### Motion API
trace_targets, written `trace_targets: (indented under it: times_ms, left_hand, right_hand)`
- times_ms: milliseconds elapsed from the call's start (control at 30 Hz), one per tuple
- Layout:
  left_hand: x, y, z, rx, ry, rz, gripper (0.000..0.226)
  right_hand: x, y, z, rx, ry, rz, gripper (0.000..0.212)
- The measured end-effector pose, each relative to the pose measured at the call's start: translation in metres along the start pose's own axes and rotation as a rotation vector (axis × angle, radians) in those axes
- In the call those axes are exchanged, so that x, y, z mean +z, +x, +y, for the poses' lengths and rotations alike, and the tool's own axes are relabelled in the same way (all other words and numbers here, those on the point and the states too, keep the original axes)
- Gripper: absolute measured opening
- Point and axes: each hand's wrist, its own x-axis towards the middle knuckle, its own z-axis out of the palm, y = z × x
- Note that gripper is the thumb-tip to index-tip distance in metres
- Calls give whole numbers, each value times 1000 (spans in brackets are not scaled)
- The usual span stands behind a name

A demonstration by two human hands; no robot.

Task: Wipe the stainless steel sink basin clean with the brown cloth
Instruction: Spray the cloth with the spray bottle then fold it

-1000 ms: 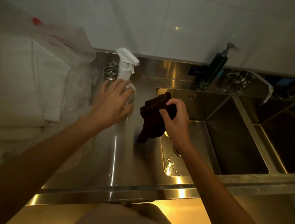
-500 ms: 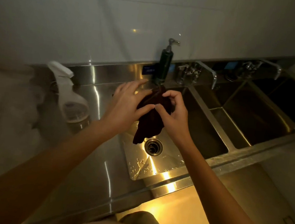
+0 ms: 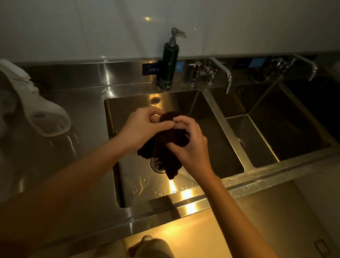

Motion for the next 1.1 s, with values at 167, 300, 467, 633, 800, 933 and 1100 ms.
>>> trace_targets:
  times_ms: [167, 300, 467, 633, 800, 933, 1100]
  left_hand:
    - [13, 3, -14, -21, -106, 43, 44]
    - [21, -4, -23, 23, -187, 81, 41]
    - [23, -8, -31, 49, -247, 47, 40]
    - [19, -11, -35, 114, -251, 41, 43]
    - [5, -16, -43, 121, -226, 19, 49]
    - [-4, -22, -53, 113, -192, 17, 53]
    - [-7, -26, -65, 24, -201, 61, 55]
  right_hand:
    - [2, -5, 22, -25, 11, -45, 83]
    - [2, -11, 30, 114, 342, 2, 74]
    - [-12, 4, 51, 560, 768, 187, 40]
    - [-14, 26, 62, 855, 813, -161, 51]
    - [-17, 48, 53, 943, 1015, -406, 14]
    - [-20, 65, 37, 809, 891, -325, 36]
    - [-25, 77, 4, 558, 706, -337, 37]
